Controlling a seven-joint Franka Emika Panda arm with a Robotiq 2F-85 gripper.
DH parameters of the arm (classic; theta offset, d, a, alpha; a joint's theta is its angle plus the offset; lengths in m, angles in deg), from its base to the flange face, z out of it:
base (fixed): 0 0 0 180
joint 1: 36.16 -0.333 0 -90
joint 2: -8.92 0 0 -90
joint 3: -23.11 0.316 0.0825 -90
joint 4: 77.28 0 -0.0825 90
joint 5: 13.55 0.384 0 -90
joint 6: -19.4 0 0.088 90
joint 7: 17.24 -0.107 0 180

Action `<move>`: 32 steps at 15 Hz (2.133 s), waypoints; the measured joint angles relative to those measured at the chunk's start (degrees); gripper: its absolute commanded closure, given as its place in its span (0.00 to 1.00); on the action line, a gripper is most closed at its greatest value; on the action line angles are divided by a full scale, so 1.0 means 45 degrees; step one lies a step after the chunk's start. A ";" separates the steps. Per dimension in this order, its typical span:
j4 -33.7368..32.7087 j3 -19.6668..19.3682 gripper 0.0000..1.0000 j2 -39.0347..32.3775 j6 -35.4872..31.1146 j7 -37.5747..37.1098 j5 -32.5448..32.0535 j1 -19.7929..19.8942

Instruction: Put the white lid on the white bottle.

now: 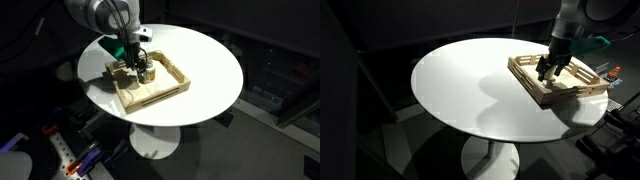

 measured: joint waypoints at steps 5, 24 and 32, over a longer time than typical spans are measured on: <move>-0.0316 -0.0268 0.22 -0.0527 -0.0020 -0.0150 0.0000 -0.0427; -0.0471 -0.0516 0.84 0.0313 0.0341 -0.0362 0.0002 -0.0779; -0.0940 -0.0453 0.84 0.1986 0.2109 -0.0359 0.0001 -0.0546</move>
